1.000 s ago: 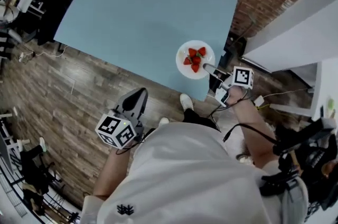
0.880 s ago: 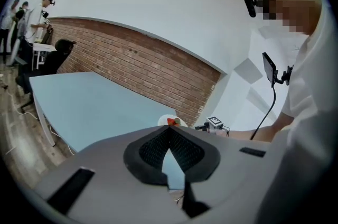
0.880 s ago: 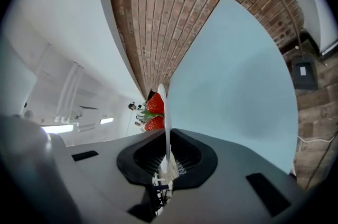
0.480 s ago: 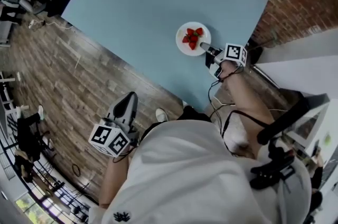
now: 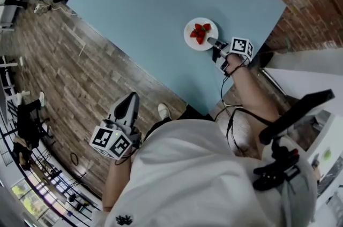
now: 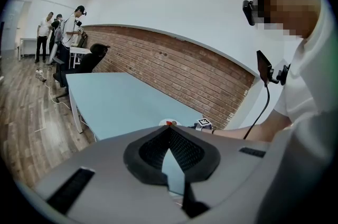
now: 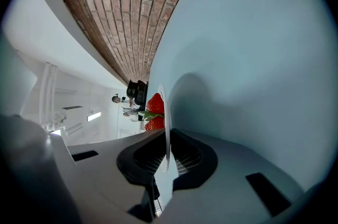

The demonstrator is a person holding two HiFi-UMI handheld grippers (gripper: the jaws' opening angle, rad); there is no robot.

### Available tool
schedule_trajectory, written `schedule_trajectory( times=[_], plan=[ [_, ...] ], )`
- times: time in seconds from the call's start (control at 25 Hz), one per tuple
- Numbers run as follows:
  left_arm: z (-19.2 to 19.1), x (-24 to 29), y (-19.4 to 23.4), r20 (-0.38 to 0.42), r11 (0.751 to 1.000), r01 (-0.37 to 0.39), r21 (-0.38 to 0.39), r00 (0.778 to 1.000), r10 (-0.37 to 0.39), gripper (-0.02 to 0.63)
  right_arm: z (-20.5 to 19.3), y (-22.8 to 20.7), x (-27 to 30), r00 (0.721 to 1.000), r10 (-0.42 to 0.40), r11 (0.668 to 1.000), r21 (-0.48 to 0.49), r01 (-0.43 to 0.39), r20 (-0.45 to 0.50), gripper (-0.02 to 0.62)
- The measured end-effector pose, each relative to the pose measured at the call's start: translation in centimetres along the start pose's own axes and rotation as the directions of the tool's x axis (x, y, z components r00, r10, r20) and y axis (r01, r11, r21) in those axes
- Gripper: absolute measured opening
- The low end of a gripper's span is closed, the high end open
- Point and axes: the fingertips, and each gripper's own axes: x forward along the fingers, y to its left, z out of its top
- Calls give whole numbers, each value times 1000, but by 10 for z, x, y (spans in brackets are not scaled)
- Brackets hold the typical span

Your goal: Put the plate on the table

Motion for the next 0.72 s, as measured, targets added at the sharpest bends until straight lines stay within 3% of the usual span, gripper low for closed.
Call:
schedule_trajectory(
  times=[0.16, 0.4, 0.72],
  plan=[
    [0, 5, 0, -1, 1000, 4, 0, 1000, -4, 0, 2, -4, 2, 1000, 2, 1000, 2, -2, -9, 26],
    [-5, 6, -3, -12, 1000, 7, -7, 1000, -7, 1, -1, -7, -2, 994, -106, 992, 63, 107, -27, 26],
    [-13, 7, -12, -6, 999, 39, -24, 999, -39, 0, 4, -16, 3, 978, -200, 980, 4, 201, -51, 28]
  ],
)
